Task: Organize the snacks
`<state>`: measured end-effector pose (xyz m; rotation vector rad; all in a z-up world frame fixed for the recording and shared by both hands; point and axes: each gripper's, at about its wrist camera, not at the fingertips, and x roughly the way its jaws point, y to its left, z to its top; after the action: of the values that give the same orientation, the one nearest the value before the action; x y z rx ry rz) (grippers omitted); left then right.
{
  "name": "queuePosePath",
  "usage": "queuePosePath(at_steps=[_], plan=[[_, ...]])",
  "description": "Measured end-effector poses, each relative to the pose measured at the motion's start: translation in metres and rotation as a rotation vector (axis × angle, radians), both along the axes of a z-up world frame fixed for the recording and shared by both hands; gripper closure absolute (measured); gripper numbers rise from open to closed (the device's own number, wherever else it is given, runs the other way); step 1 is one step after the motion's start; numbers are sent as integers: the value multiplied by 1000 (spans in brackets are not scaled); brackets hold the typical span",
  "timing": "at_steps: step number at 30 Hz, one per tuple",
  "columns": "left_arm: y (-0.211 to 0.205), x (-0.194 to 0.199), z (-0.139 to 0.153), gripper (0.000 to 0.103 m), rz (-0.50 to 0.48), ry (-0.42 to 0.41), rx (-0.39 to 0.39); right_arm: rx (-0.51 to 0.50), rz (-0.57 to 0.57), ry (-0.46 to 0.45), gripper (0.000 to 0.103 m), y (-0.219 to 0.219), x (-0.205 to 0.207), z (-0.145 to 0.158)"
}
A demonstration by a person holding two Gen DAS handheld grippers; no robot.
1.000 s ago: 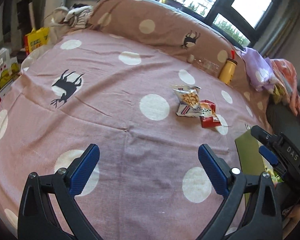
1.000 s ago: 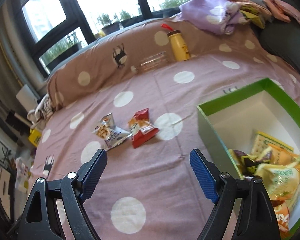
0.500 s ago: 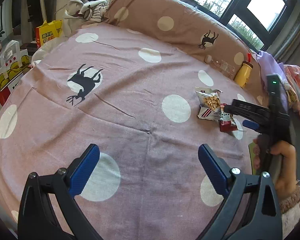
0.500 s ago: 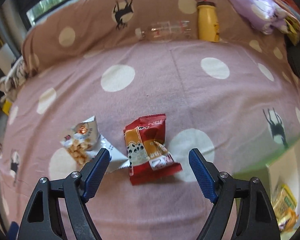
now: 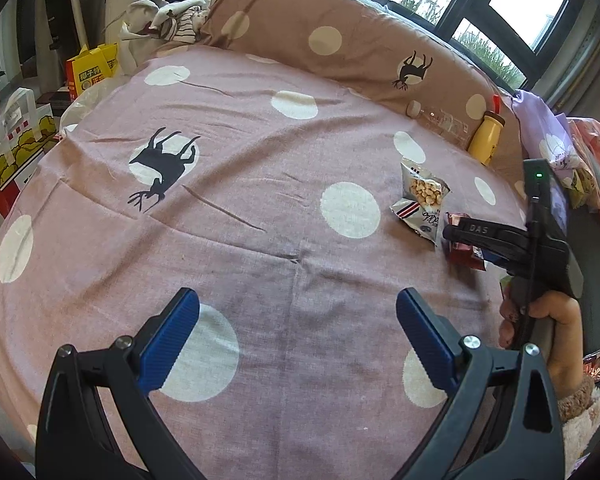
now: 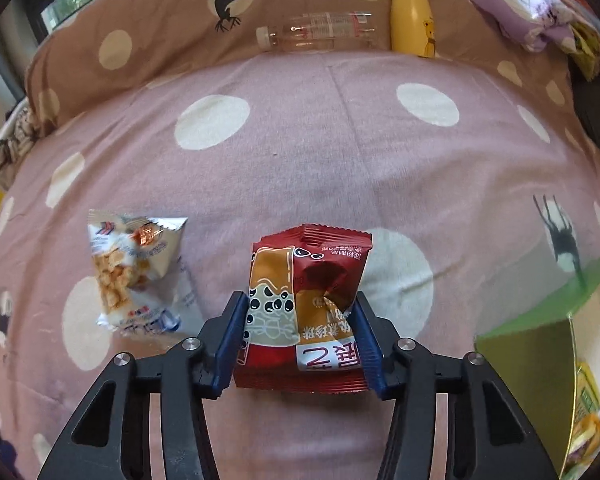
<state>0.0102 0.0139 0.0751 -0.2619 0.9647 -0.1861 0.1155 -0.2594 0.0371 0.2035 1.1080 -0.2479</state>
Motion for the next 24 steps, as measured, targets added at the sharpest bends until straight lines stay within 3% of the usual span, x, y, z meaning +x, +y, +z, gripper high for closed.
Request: queuePosePath(at_steps=[5,9,14,21,24], plan=[[-2,-2,0,4,-1,4,10,46,37,-31,50,16,-30,21],[-3,-2,-2,5,0,27,18,155,65,-49,50,32,-59,31],[-8,-4,-3,5,-15,37,33,264,77,-9,50,42,-95,18],[-15,-6,-6,8,-50,68,-2,259,81,61,50,52,-115,-1],[-18,-6,-9,13,-51,93,-12,287,75,47,46,46,-118,1]])
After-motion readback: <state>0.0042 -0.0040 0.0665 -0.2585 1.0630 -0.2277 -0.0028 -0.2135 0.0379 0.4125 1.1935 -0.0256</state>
